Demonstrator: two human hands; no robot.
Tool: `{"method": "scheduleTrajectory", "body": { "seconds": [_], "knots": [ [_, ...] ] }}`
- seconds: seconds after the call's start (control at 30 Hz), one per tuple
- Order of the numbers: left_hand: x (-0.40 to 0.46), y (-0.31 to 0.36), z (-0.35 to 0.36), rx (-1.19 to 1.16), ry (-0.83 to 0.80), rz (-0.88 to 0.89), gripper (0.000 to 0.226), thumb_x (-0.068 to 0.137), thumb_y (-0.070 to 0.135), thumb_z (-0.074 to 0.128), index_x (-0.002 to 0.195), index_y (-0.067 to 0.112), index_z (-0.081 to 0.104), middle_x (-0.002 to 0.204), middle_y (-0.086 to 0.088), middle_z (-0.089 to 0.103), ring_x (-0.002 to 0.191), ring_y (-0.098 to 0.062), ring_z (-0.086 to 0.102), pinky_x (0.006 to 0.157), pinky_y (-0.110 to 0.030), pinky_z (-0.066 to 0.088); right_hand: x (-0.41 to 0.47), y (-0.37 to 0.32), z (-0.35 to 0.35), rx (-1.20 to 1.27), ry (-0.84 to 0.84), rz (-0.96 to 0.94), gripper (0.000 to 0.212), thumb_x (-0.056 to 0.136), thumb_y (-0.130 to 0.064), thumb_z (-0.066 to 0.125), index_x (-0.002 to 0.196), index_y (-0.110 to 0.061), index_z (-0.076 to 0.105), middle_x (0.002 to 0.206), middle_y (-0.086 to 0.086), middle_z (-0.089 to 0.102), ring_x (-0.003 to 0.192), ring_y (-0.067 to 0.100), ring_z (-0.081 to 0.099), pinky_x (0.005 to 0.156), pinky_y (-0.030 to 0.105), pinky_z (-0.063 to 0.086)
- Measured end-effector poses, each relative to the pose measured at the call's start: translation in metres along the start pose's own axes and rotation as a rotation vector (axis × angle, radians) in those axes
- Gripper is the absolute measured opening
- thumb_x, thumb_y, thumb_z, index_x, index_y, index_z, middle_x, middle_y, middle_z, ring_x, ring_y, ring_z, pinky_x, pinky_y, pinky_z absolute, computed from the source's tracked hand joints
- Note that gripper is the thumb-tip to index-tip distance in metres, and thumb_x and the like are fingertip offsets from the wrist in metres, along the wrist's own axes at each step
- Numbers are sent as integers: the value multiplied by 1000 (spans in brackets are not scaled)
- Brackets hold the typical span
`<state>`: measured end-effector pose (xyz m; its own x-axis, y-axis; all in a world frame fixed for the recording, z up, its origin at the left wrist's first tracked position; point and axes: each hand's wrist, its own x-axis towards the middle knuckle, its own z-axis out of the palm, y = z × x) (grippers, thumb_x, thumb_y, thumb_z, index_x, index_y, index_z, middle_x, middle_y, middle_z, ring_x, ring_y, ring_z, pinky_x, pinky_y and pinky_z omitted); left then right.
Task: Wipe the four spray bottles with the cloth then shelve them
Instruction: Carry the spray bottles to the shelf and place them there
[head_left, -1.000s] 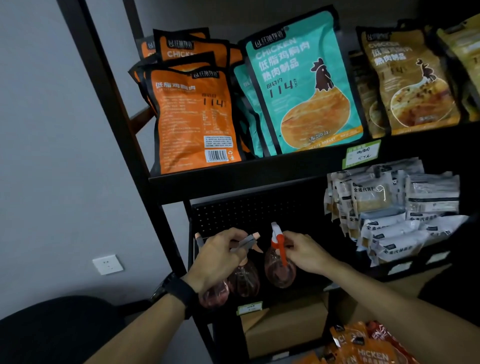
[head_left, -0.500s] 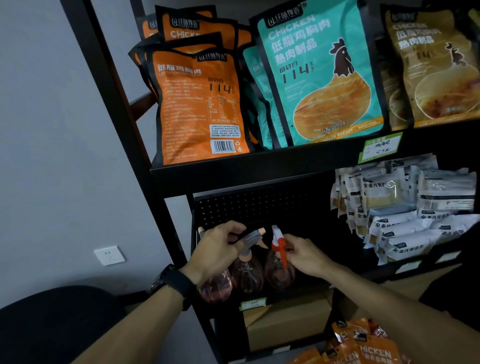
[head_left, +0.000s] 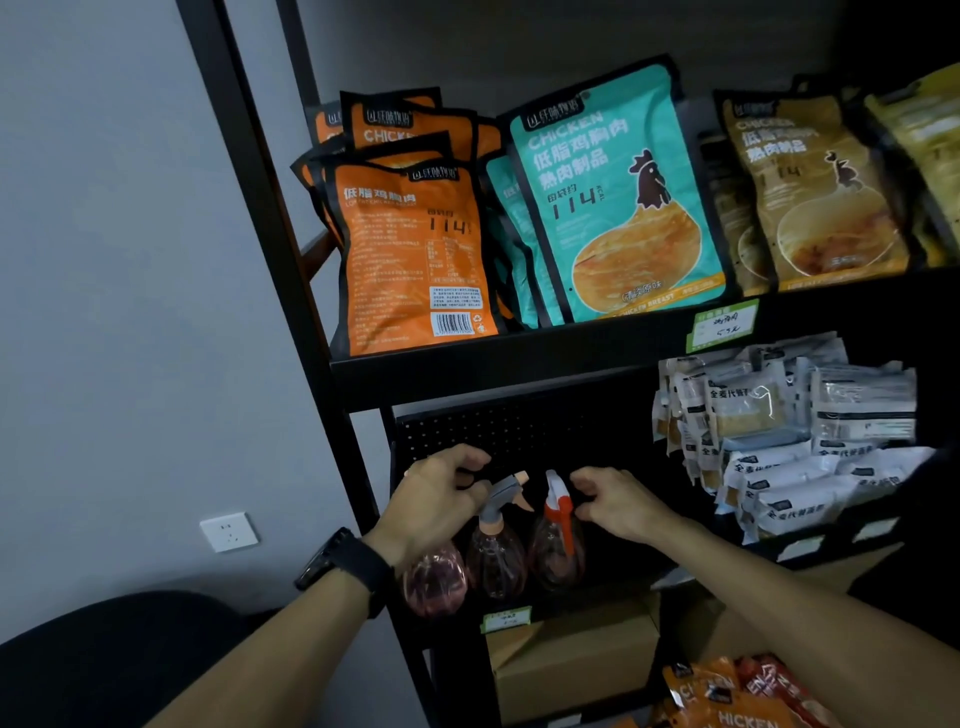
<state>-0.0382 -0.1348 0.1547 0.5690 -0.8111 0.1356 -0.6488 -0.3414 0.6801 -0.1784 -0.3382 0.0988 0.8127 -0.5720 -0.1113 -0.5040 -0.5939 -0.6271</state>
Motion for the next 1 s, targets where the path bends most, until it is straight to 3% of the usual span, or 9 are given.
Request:
{"method": "scheduleTrajectory", "body": {
  "seconds": [0.1, 0.27, 0.47, 0.57, 0.67, 0.77, 0.83, 0.9, 1.0],
  "knots": [
    [-7, 9, -6, 7, 17, 24, 32, 95, 21, 63, 128, 23, 61, 126, 8, 62, 112, -5, 60, 89, -11, 43, -10, -9, -15, -23, 66, 9, 57, 89, -14, 65, 143, -15, 45, 142, 5, 52, 130, 18, 49, 109, 29, 39],
    [-25, 22, -18, 39, 45, 42, 33, 96, 22, 63, 128, 23, 61, 126, 9, 62, 111, -4, 60, 80, -2, 40, -36, -35, -28, -63, 125, -63, 58, 91, -28, 63, 144, -16, 43, 144, 4, 50, 131, 18, 49, 108, 32, 41],
    [-61, 27, -46, 84, 92, 16, 34, 96, 22, 62, 129, 21, 61, 128, 6, 63, 111, -8, 61, 90, -17, 46, -68, -87, -23, -87, 117, -179, 65, 87, -34, 67, 145, -14, 43, 144, 5, 50, 131, 19, 49, 107, 33, 42],
    [-85, 16, -62, 110, 117, -11, 33, 96, 22, 61, 129, 21, 61, 130, 4, 64, 111, -8, 62, 89, -13, 45, -82, -120, -10, -81, 87, -252, 70, 84, -39, 69, 146, -20, 41, 144, 2, 49, 124, 16, 55, 103, 32, 46],
    [-116, -1, -81, 147, 132, -54, 40, 98, 27, 60, 137, 22, 56, 138, 4, 59, 124, -10, 56, 90, -5, 34, -97, -156, 13, -77, 39, -330, 71, 79, -52, 67, 143, -32, 43, 138, -3, 55, 115, 16, 61, 98, 36, 49],
    [-154, -25, -99, 210, 142, -101, 51, 101, 41, 52, 149, 26, 41, 152, 10, 45, 139, -6, 40, 99, -4, 21, -110, -192, 44, -132, -30, -463, 71, 82, -62, 61, 143, -32, 43, 142, -6, 51, 132, 13, 46, 107, 33, 38],
    [-180, -43, -112, 229, 149, -144, 56, 102, 44, 48, 153, 27, 34, 157, 13, 35, 144, -4, 33, 105, -5, 16, -116, -216, 68, -163, -64, -554, 72, 84, -66, 56, 145, -30, 41, 148, -10, 43, 139, 10, 36, 118, 33, 19],
    [-207, -61, -125, 245, 176, -202, 58, 102, 46, 47, 154, 26, 31, 159, 13, 32, 145, -5, 31, 111, -10, 17, -122, -239, 93, -201, -86, -627, 70, 86, -65, 54, 145, -31, 41, 149, -16, 40, 140, 5, 33, 110, 20, 5],
    [-247, -86, -147, 252, 256, -296, 59, 101, 46, 48, 154, 24, 32, 158, 10, 36, 143, -7, 34, 108, -10, 21, -127, -273, 131, -213, -169, -728, 74, 82, -70, 52, 144, -32, 41, 149, -13, 42, 136, 7, 39, 111, 23, 27]
  ]
}}
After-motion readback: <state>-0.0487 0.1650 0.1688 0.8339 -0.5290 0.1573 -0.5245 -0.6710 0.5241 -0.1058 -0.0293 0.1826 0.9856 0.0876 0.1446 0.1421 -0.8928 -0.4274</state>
